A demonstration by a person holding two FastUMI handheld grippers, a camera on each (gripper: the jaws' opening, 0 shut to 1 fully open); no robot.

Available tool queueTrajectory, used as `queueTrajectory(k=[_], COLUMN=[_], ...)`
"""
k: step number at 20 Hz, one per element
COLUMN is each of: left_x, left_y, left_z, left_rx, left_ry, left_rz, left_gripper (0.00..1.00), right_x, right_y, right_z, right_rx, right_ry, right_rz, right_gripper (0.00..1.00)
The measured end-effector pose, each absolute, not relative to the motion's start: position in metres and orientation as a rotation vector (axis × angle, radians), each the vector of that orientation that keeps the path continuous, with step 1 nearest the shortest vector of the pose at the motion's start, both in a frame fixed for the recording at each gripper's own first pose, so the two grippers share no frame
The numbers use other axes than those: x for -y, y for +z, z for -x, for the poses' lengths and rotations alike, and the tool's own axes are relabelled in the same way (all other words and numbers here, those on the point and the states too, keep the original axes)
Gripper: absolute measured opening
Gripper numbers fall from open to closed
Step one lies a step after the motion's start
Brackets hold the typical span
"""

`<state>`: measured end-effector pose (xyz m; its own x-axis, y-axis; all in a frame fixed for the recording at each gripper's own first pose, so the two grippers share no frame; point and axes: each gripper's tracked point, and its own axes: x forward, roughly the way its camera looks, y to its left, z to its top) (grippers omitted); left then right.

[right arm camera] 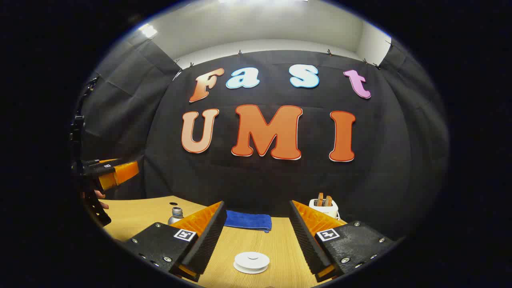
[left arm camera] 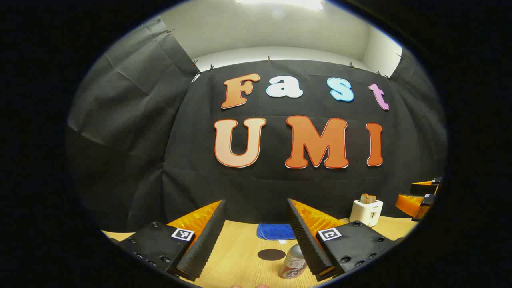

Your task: Open the teacup lid with one hand, grasp the water bottle and pour water into the teacup with the other hand; after pouring, place the water bottle on the coaster and then close the teacup lid.

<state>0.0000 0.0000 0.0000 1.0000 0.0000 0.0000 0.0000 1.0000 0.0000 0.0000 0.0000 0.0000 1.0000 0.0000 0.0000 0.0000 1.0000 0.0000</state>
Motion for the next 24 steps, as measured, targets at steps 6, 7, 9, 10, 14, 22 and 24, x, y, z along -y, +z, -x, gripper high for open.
queueTrajectory(k=[6,7,9,10,14,22,24], left_x=[0.027,0.028,0.03,0.031,0.029,0.03,0.03], left_y=[-0.014,-0.016,-0.018,-0.019,-0.022,-0.025,-0.031], left_z=[-0.001,-0.002,-0.003,-0.002,-0.003,-0.004,-0.004], left_rx=[-0.037,-0.047,-0.061,-0.065,-0.077,-0.078,-0.087], left_ry=[-0.066,-0.071,-0.077,-0.076,-0.058,-0.055,-0.053], left_rz=[-0.019,-0.019,-0.011,-0.009,-0.04,-0.076,-0.082], left_gripper=[0.96,0.96,0.96,0.96,0.96,0.96,0.97], right_x=[-0.003,-0.008,-0.012,-0.01,-0.013,-0.003,-0.009], right_y=[-0.011,-0.013,-0.013,-0.012,-0.017,-0.046,-0.062], right_z=[-0.004,-0.005,-0.005,-0.007,-0.011,-0.022,-0.026], right_rx=[-0.026,-0.033,-0.038,-0.035,-0.044,-0.11,-0.153], right_ry=[0.009,0.031,0.053,0.049,0.063,0.032,0.049], right_rz=[-0.004,-0.017,-0.035,-0.031,-0.049,0.014,0.002], right_gripper=[0.94,0.94,0.94,0.94,0.94,0.94,0.94])
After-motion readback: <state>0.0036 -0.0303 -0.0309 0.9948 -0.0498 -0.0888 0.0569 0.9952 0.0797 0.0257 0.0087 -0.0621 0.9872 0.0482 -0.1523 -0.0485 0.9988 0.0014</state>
